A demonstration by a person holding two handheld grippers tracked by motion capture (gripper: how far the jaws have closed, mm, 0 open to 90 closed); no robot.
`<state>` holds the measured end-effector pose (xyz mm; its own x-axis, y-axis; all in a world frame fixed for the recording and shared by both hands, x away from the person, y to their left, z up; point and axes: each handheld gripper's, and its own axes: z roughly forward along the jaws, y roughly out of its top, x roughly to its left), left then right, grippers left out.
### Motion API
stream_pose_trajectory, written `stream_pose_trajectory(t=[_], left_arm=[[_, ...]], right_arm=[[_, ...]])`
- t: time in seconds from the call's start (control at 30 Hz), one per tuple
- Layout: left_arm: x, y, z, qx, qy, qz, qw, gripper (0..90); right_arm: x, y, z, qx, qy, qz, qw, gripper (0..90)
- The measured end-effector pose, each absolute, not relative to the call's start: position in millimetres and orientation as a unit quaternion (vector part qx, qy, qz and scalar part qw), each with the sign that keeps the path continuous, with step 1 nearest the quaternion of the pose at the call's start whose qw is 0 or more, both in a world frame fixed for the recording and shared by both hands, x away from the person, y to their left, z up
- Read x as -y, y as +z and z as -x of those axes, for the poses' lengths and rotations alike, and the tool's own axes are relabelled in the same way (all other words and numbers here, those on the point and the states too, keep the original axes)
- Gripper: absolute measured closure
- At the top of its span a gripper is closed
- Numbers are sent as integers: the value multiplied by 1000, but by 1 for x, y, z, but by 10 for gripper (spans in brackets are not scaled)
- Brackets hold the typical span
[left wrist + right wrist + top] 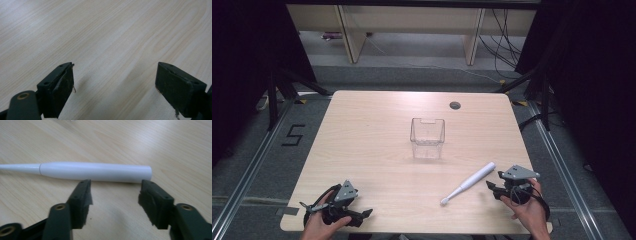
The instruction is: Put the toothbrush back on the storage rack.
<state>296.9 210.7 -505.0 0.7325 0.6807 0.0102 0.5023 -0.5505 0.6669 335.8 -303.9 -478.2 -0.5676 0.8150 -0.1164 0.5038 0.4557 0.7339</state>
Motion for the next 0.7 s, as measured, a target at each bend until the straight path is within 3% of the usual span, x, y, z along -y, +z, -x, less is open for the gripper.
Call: stream_pose_trajectory(t=[0.07, 0.37, 0.7], left_arm=[[-211, -505, -297, -341, 135, -869, 332, 150], [-211, -505, -296, -343, 135, -869, 330, 149], [-212, -505, -297, -346, 134, -868, 330, 149]], right_arm=[[303, -478, -337, -822, 332, -401, 231, 489], [303, -475, -350, -815, 351, -397, 235, 763], [292, -475, -368, -827, 344, -372, 243, 891]])
